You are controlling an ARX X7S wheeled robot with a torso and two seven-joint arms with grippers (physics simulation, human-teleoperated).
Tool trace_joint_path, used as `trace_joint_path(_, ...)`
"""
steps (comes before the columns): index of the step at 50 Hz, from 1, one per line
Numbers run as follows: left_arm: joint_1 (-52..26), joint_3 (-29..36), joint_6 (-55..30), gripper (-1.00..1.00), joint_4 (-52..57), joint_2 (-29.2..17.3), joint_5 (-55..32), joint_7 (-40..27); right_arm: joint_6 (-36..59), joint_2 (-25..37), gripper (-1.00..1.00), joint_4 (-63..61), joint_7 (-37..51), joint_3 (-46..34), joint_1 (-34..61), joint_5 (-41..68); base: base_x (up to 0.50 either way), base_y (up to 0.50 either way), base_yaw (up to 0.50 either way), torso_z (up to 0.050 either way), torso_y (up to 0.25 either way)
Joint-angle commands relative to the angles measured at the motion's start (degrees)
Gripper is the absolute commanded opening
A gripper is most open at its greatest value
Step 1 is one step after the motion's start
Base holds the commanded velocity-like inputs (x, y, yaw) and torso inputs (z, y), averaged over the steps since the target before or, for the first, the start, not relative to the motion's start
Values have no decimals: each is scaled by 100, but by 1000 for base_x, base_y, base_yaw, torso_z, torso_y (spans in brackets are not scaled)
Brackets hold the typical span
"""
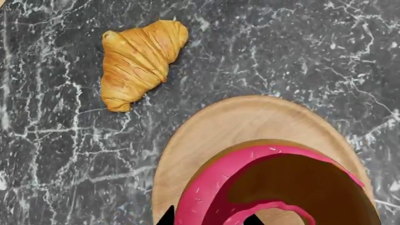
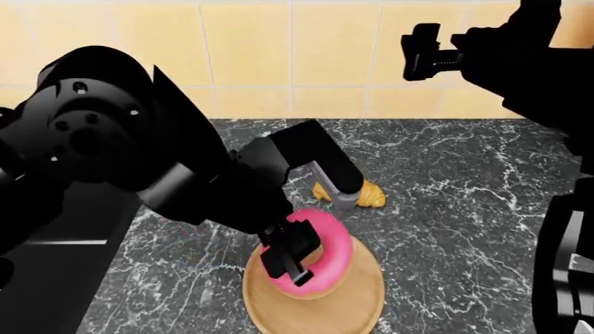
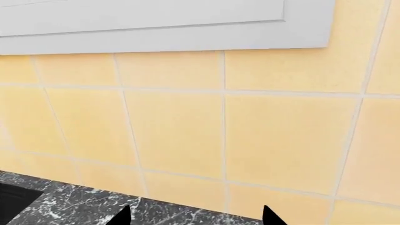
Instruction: Place the pastries on the plates.
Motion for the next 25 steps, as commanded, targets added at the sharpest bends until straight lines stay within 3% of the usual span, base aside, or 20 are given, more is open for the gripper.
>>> trace_joint_path(1,25,-27,142,-100,235,273,-384,-252,-49,-31,100,68,-7,-36,10,11,0,0,0,0,0)
trace_joint_path(20,371,253,312,-100,490,398,-596,-657,-68,-13,100,-8,41,34,-43,73,0,0,0,0,0)
trace_joint_path(25,294,246,264,-100,366,409,-373,-424,-51,1,100,-29,61,54,-93,89,0,0,0,0,0)
